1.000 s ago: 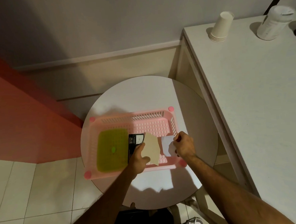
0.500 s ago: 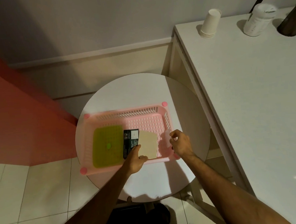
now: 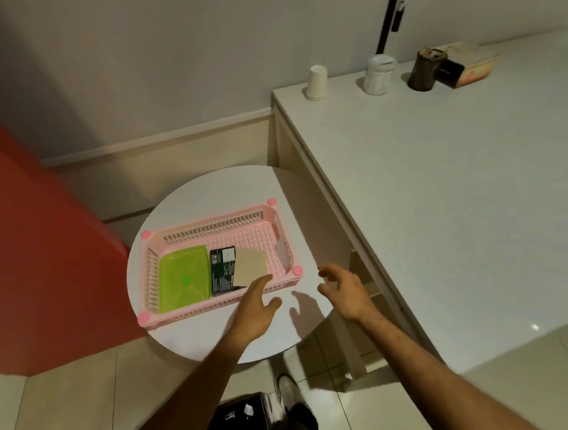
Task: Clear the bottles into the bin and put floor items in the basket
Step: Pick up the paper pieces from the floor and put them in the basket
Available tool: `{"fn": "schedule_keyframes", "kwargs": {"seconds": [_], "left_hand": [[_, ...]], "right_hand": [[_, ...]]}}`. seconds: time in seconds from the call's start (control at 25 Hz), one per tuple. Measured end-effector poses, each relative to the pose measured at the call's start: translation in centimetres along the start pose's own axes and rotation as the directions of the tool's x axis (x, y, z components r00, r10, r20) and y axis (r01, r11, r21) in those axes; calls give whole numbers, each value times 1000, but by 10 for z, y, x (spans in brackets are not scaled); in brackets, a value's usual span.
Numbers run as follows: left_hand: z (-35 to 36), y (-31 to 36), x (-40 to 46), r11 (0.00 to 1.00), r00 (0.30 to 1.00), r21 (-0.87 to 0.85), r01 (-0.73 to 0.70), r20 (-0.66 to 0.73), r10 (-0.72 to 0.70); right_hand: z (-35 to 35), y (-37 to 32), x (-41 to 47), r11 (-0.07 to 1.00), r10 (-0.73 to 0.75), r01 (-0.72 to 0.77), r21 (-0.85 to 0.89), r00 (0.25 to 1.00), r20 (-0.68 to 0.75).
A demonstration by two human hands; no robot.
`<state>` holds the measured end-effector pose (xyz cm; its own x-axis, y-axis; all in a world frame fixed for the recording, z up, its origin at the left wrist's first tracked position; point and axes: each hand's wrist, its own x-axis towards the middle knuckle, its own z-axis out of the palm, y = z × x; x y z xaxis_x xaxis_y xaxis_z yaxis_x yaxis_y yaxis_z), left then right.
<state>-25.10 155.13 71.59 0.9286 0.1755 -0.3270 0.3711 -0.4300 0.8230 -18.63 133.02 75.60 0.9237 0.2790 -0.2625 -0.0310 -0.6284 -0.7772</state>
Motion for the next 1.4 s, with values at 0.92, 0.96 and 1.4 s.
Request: {"fn": "schedule_keyframes", "kwargs": {"seconds": [0.92,0.96,1.4], "left_hand": [[-38,-31,109,940,963,231,250,-161,-217],[-37,-37,116,939,967,242,246,-131,-219],[-40,-53,141,884,908,234,404,-217,-358]], "right_hand": [[12,-11,109,908,-74,191,-372,949,307],[16,-12,122,905,-59,189,-382,943,326],[48,-22,203,815,-72,291,-500,908,412]]}}
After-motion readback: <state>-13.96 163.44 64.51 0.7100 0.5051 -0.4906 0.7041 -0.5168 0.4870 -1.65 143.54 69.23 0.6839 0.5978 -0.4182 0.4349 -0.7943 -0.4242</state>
